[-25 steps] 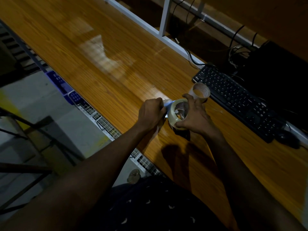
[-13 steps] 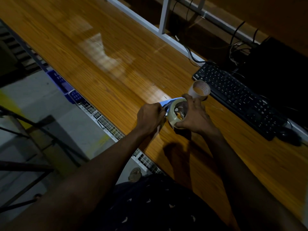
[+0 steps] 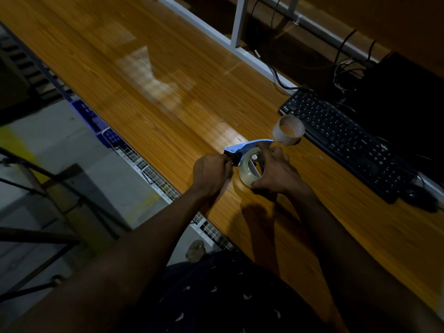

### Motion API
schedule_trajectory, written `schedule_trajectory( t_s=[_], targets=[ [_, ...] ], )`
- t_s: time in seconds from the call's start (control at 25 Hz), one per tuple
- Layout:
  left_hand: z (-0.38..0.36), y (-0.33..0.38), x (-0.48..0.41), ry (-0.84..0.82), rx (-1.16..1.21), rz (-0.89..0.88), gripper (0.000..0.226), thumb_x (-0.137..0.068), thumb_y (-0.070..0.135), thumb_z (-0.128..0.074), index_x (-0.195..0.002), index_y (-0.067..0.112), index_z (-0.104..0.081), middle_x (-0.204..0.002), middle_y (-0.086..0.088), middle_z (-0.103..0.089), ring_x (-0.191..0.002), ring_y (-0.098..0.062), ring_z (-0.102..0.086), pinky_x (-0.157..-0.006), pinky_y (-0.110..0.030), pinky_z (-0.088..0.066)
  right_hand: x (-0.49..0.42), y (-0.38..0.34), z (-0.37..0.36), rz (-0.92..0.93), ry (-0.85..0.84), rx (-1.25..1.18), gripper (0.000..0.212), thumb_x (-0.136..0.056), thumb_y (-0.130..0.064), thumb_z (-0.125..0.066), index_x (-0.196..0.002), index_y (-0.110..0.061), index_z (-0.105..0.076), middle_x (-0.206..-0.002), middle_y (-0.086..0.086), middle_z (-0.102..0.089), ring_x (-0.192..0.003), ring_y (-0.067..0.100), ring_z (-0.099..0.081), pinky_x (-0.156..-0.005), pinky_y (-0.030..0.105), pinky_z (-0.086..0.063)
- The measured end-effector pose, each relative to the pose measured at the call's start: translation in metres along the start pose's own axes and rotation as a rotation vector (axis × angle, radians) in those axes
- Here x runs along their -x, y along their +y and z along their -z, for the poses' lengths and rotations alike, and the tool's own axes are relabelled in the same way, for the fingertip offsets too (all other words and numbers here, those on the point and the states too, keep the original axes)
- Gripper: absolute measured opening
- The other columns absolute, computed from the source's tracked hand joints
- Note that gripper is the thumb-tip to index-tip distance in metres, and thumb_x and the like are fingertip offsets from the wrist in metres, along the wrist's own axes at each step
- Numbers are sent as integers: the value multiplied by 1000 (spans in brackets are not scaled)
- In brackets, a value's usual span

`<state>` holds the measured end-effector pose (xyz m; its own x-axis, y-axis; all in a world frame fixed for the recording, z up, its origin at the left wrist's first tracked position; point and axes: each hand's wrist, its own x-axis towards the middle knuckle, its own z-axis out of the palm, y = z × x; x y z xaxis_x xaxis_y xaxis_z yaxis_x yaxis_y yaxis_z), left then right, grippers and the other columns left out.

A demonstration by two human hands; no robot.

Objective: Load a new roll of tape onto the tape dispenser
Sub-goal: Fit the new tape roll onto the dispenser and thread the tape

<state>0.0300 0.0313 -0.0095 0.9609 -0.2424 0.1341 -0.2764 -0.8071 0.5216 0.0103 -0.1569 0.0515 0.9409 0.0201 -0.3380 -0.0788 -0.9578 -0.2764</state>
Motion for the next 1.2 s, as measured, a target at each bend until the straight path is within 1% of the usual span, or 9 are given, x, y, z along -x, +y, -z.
schedule_trajectory(
  t_s=[0.08, 0.2, 0.4, 0.48, 0.56, 0.76, 0.92, 1.08, 1.2],
  targets=[
    [-1, -6, 1, -11, -49, -23, 41, -95, 40, -36, -88, 19, -70, -67, -3, -64, -58, -25, -58, -49, -31, -41, -1, 1, 0, 13, -25, 27, 106, -60, -27, -81, -142, -38, -14, -142, 9, -25, -128, 37, -30, -86, 45, -47],
    [-1, -7, 3, 0, -99, -71, 40, -97, 38, -37, -85, 17, -69, -65, 1, -58, -58, -21, -52, -50, -29, -31, -5, 3, 1, 24, -59, 78, 105, -60, -22, -80, -140, -40, -15, -145, 9, -22, -130, 37, -28, -88, 45, -46],
    [1, -11, 3, -15, -138, -51, 41, -100, 39, -40, -80, 15, -66, -67, -1, -49, -60, -23, -46, -53, -31, -27, -22, 10, 13, -7, -77, -19, 97, -65, -50, -76, -141, -41, -16, -142, 10, -26, -127, 36, -35, -94, 50, -47],
    [2, -12, 1, -30, -125, -49, 41, -100, 41, -39, -80, 16, -66, -68, -1, -49, -61, -21, -45, -53, -32, -28, -30, 11, 20, 20, 35, -30, 85, -72, -41, -72, -141, -39, -22, -143, 10, -25, -127, 38, -37, -94, 51, -48],
    [6, -13, -2, -58, -76, -52, 39, -99, 40, -42, -76, 16, -63, -68, -1, -50, -61, -22, -48, -52, -30, -29, -39, 10, 24, 91, 96, 140, 78, -78, -26, -68, -143, -36, -26, -148, 8, -24, -131, 37, -34, -98, 50, -44],
    [15, -16, -5, -72, -26, -53, 35, -98, 35, -48, -67, 22, -58, -69, 1, -48, -60, -18, -46, -47, -26, -19, -55, -1, 21, 143, -38, 326, 82, -77, -8, -71, -145, -31, -31, -143, 4, -37, -123, 32, -38, -88, 41, -39],
    [11, -22, -7, -75, 15, -53, 37, -97, 39, -48, -70, 19, -65, -68, 1, -52, -59, -17, -48, -48, -27, -22, -58, 0, 15, 165, 52, 365, 62, -83, -16, -68, -137, -27, -40, -131, 5, -47, -114, 33, -42, -77, 36, -32],
    [6, -28, -13, -65, 103, -9, 52, -94, 54, -38, -65, 20, -64, -65, 0, -60, -56, -16, -54, -48, -30, -38, -60, -1, 15, 164, 55, 347, 53, -87, -16, -61, -135, -28, -43, -131, 5, -50, -115, 35, -42, -82, 41, -37],
    [2, -31, -16, -79, 77, -6, 47, -96, 48, -44, -66, 18, -64, -67, -5, -60, -60, -22, -55, -53, -38, -46, -60, -2, 14, 160, 55, 346, 53, -86, -14, -62, -134, -29, -43, -130, 5, -50, -114, 35, -41, -81, 43, -39]
  ],
)
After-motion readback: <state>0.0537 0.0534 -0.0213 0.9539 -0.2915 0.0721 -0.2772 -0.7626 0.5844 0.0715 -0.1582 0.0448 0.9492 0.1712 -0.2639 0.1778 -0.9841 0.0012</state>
